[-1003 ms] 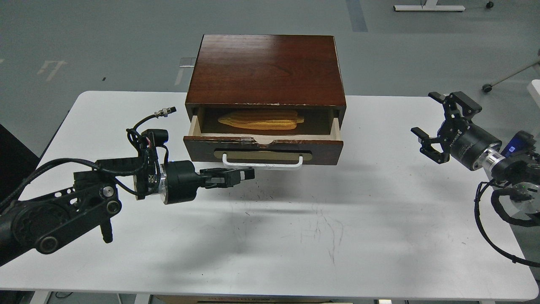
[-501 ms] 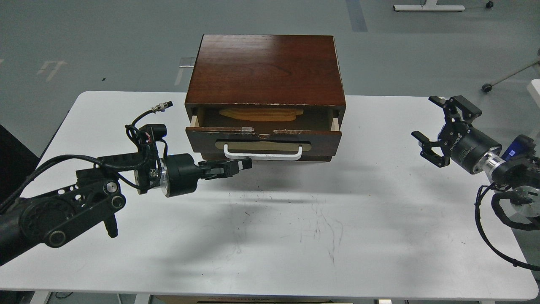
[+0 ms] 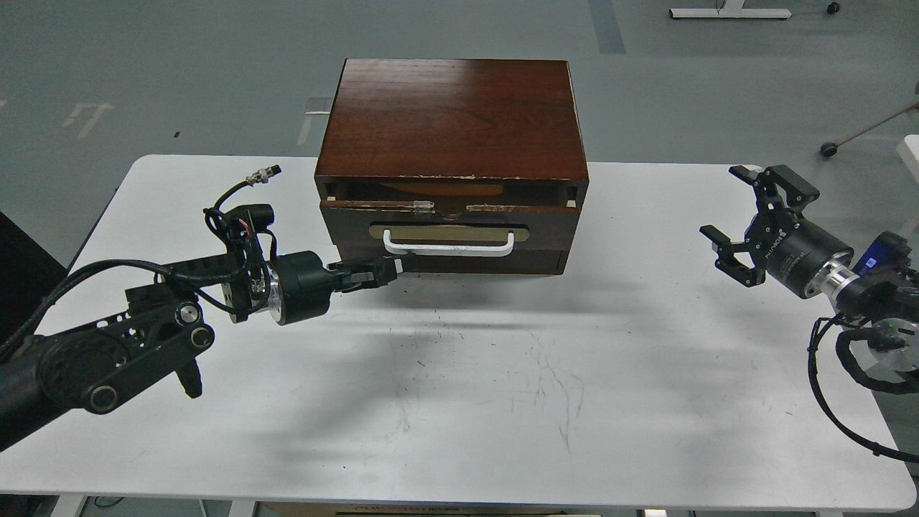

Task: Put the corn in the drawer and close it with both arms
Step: 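Push the drawer front with the left gripper into the cabinet, then press the drawer fully shut with the left gripper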

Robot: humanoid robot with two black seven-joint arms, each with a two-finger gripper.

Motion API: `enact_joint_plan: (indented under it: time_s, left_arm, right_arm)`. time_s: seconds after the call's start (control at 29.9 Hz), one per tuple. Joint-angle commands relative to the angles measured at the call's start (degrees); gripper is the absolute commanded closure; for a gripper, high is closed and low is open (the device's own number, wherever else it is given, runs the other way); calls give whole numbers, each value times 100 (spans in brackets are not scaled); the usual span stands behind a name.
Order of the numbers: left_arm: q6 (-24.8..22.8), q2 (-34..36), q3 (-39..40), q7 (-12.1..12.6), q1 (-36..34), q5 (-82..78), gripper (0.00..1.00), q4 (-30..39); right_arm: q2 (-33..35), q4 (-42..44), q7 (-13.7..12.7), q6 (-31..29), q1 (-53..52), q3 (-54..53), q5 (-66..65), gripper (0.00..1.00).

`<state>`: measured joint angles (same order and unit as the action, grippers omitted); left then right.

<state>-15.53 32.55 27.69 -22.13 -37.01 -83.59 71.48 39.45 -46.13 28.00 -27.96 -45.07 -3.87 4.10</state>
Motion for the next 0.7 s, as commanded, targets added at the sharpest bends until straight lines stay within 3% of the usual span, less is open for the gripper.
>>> enact_joint_plan:
  time_s: [0.0, 0.67]
  left_arm:
    - [67, -73, 17, 16, 1, 1, 100, -46]
    - [665, -258, 17, 253, 1, 1, 100, -257]
  right_arm:
    - [1, -1, 0, 1, 33, 1, 3, 0]
    - [45, 8, 0, 9, 86, -43, 3, 0]
